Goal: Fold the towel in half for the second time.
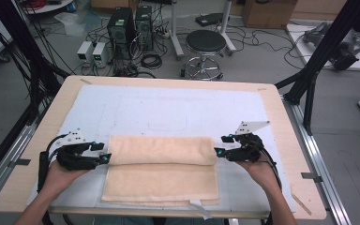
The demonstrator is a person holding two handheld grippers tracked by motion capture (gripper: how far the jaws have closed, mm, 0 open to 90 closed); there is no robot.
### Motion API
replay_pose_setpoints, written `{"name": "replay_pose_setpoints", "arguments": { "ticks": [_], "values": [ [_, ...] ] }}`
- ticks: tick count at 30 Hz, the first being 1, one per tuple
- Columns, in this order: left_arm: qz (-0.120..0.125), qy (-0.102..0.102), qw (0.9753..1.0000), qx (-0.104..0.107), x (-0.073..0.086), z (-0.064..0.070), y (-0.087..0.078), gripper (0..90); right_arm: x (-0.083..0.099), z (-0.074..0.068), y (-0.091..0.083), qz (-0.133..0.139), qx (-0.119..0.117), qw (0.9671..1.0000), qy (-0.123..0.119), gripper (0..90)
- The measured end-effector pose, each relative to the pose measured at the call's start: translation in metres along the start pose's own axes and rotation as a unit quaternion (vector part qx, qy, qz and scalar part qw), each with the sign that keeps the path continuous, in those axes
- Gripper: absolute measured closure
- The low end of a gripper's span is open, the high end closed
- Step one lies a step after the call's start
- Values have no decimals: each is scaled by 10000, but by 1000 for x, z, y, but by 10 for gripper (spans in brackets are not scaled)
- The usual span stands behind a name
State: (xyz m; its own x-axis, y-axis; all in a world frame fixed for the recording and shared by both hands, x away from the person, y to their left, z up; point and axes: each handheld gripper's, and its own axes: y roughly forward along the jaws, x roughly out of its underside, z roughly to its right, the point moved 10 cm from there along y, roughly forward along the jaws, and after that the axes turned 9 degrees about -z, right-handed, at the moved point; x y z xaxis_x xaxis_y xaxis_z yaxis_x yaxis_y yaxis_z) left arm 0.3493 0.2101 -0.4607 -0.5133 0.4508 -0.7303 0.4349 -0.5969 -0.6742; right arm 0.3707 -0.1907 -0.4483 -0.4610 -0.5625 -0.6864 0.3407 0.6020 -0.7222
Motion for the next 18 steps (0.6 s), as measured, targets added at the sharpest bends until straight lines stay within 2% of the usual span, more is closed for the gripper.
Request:
{"name": "replay_pose_setpoints", "arguments": {
  "ticks": [4, 10, 13, 18],
  "values": [
    [77, 19, 9999, -96, -11, -7, -5, 383, -9, 6, -4, 43, 96, 9999, 21, 357],
    [97, 35, 9997, -221, -26, -17, -8, 346, -29, 11, -6, 49, 235, 9996, -157, 334],
    [97, 23, 9997, -231, -34, -20, -6, 335, -37, 12, -2, 27, 251, 9994, -238, 333],
    [92, 34, 9996, -252, -42, -26, 0, 332, -39, 15, 7, -66, 189, 9995, -228, 333]
  ]
}}
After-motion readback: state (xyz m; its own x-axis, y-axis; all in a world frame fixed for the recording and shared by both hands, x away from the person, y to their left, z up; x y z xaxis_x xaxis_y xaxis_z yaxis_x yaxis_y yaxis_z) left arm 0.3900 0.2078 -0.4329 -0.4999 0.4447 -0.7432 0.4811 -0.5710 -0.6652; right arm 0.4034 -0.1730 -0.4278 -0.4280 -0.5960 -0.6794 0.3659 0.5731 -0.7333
